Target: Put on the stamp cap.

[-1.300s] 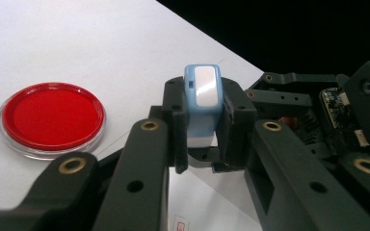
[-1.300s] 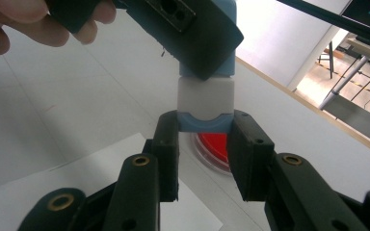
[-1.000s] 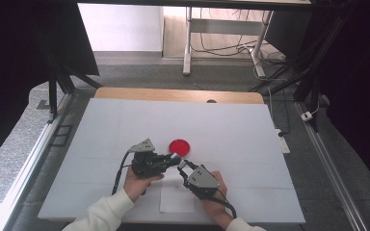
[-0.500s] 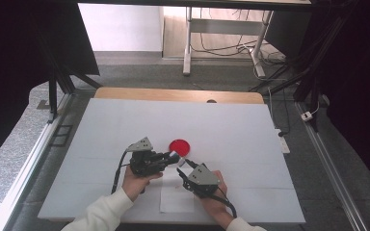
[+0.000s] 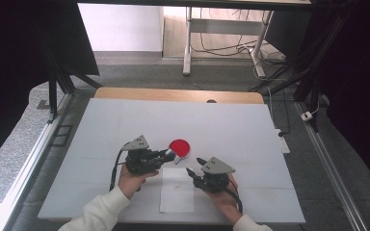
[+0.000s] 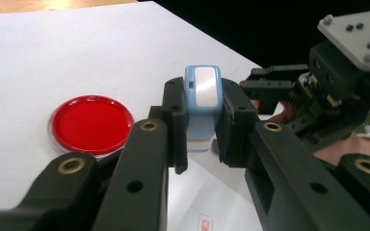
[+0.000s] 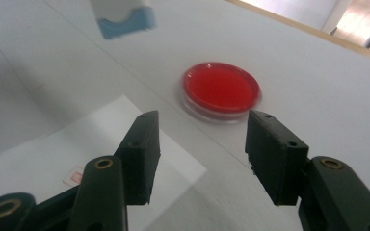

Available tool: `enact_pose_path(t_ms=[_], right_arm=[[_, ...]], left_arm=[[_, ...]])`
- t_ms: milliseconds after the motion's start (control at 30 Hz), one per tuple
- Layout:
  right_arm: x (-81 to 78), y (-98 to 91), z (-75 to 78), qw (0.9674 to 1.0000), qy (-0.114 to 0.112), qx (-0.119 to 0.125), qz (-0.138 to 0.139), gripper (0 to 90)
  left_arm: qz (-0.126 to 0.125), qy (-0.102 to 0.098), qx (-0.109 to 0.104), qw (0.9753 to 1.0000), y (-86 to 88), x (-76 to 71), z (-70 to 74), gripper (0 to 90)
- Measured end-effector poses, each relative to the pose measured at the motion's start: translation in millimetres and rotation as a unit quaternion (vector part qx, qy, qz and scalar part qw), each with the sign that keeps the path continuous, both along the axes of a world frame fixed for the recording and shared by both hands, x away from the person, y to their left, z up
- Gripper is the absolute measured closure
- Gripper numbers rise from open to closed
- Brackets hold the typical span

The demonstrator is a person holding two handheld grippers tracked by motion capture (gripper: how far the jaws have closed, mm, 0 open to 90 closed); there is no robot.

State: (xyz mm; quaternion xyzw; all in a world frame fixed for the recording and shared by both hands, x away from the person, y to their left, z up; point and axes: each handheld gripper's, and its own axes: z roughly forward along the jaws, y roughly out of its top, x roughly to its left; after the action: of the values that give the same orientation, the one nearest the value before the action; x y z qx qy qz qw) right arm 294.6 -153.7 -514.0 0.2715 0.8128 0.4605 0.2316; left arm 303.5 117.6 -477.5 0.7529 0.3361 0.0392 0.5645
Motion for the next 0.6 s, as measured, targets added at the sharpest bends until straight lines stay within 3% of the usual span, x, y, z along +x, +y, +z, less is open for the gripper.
enact_pose_path(t_ms=[267,600], right_arm=[[1.9,-41.7,6.8,0.9996,0.022,-0.001,-0.016,43.7],[-2.7,-91.4,11.1,0.9989,0.027,0.002,-0.039,42.9]], left_arm=[[0.005,-0.015,0.024,0.9996,7.1,-0.7,2.5,75.4],[0.008,-0.024,0.025,0.9994,21.1,1.9,10.6,75.3]])
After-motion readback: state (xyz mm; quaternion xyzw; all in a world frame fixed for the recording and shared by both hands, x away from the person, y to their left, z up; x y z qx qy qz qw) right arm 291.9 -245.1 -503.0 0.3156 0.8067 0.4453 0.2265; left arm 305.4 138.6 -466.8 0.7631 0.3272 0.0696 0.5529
